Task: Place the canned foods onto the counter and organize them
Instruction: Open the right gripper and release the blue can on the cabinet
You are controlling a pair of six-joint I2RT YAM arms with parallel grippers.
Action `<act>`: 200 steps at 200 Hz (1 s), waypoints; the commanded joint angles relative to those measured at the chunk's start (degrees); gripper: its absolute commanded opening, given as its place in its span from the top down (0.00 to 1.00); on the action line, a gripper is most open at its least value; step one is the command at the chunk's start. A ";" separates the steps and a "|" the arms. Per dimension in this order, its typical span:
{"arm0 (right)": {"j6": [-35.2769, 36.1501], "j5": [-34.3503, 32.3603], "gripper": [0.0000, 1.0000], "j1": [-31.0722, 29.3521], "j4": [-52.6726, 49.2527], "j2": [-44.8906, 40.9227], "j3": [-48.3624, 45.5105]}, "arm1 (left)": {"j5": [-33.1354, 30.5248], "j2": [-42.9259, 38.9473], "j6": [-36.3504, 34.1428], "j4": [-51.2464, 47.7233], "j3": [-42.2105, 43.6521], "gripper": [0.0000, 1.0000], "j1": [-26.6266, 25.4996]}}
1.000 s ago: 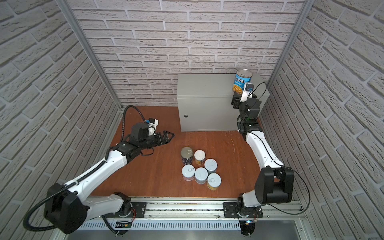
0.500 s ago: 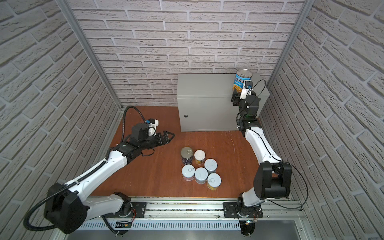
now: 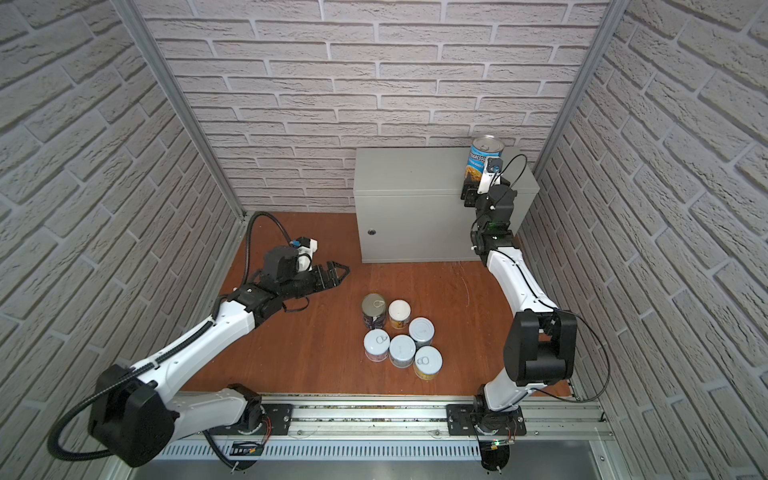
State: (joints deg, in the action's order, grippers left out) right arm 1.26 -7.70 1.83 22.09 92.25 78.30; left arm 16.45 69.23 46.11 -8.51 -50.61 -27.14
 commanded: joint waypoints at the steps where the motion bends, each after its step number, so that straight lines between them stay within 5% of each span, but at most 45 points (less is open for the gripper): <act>1: 1.07 -0.78 0.24 -0.36 2.97 0.87 2.58 | 0.48 0.60 -0.27 2.98 0.70 0.02 -0.30; 109: 0.67 -2.26 0.19 -0.19 0.91 4.98 7.24 | -0.06 -0.30 -0.67 1.96 0.66 0.02 -0.34; 200: -2.30 1.11 0.07 -0.24 -2.63 -7.32 -2.18 | -3.53 -7.27 -5.45 -4.90 0.31 0.02 -0.30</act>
State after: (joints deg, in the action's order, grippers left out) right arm 0.67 -7.68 1.80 19.33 91.20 78.39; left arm 15.38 64.86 44.51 -10.81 -49.65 -27.16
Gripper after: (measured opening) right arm 0.924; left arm 0.982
